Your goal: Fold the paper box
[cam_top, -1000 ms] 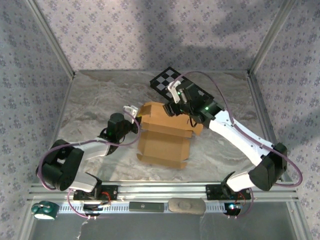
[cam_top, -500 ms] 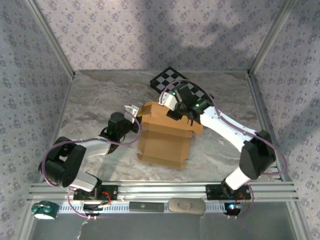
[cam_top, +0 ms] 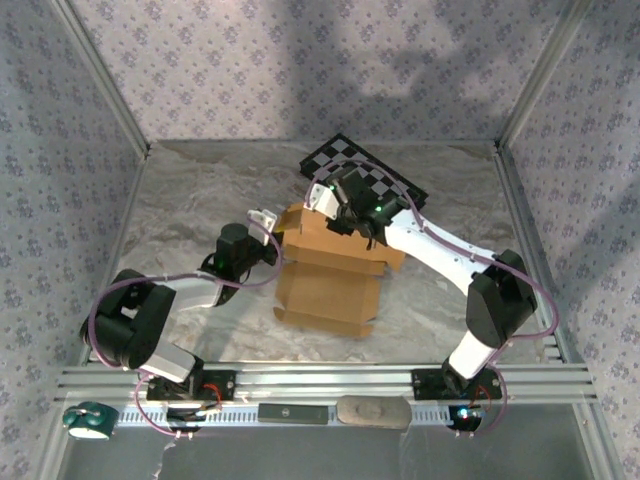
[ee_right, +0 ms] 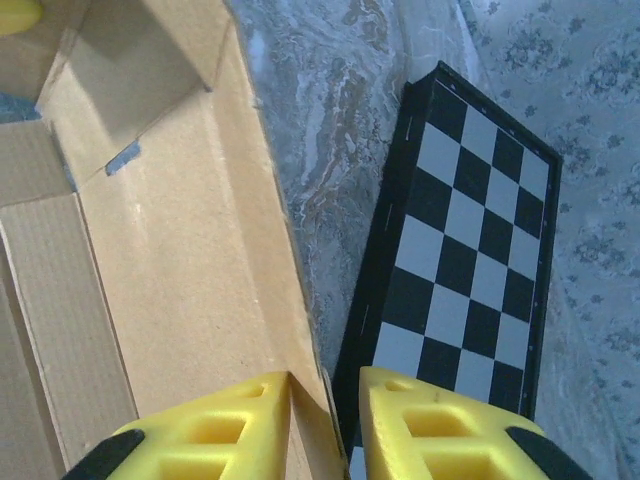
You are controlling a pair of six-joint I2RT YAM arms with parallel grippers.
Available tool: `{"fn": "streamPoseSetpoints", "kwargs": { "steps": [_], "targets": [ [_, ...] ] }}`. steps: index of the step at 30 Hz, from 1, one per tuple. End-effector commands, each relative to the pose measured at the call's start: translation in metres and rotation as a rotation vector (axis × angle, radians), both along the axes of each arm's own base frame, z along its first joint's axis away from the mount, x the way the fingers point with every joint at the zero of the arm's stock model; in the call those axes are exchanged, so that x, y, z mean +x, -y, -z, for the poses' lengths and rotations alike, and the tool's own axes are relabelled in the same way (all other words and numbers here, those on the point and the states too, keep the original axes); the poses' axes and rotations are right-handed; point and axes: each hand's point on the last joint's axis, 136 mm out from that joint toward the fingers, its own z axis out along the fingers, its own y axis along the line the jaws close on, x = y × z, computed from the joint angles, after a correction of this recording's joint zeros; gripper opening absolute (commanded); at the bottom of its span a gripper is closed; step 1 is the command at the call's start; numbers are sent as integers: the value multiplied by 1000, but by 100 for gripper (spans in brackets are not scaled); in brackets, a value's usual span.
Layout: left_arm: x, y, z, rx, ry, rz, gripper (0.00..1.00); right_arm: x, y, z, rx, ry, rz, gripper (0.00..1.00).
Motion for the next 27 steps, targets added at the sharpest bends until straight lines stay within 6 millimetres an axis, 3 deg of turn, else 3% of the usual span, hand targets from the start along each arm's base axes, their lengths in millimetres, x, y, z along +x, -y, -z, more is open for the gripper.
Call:
{"fn": "streamPoseSetpoints", "kwargs": {
  "steps": [1, 3, 7, 14, 16, 20, 27],
  "targets": [
    [10, 6, -20, -37, 52, 14, 0, -6, 1, 9, -32, -17, 11, 26],
    [9, 5, -22, -40, 63, 16, 0, -8, 1, 12, -21, -36, 8, 31],
    [7, 5, -29, -36, 100, 21, 0, -12, 10, 17, 13, -140, -12, 49],
    [5, 14, -44, -18, 179, 65, 0, -19, 28, -1, 58, -212, -73, 59],
    [7, 18, -46, -12, 184, 75, 0, -16, 30, -2, 44, -218, -74, 59],
    [11, 21, -48, -12, 185, 80, 0, -6, 30, 9, 3, -257, -51, 47],
    [11, 22, -40, -2, 171, 78, 0, -1, 18, 18, 5, -243, -47, 37]
  ]
}}
